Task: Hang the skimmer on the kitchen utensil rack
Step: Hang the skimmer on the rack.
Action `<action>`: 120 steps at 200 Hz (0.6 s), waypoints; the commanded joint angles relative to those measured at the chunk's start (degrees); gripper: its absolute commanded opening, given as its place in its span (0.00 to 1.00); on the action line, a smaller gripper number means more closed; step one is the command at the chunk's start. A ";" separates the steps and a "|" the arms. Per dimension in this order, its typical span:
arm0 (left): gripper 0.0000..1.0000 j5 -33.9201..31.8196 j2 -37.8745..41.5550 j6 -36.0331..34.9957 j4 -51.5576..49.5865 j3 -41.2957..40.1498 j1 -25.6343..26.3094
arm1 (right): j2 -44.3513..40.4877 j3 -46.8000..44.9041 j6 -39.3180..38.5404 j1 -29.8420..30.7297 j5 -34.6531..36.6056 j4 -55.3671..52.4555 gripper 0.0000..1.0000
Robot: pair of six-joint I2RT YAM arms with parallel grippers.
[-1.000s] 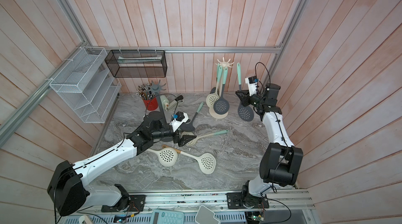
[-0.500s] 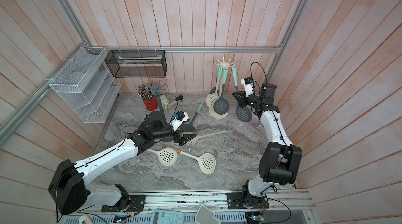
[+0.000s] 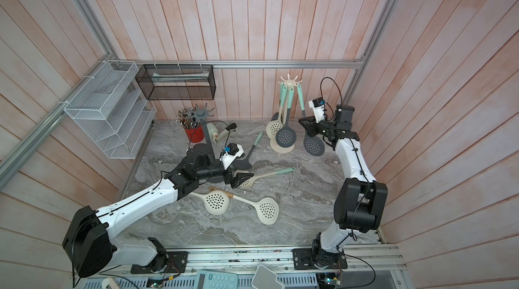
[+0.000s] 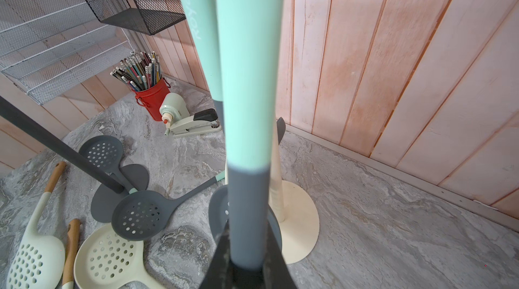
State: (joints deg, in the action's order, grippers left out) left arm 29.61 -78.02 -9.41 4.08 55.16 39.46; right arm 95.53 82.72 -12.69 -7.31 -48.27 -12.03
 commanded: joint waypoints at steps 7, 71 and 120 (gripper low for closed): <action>1.00 0.01 -0.12 0.19 0.51 0.38 0.32 | 2.50 3.21 -1.71 0.92 -1.15 -3.67 0.12; 1.00 -0.03 0.14 0.40 0.32 0.41 0.32 | 3.49 3.13 -0.54 1.16 -1.43 -2.60 0.27; 1.00 -2.41 0.92 1.57 -1.14 1.09 0.61 | -0.10 0.33 4.57 1.19 1.66 3.37 0.46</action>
State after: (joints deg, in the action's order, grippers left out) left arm 29.39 -78.00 -8.78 3.81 55.16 39.57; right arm 98.15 84.75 -11.42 -6.44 -48.64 -12.51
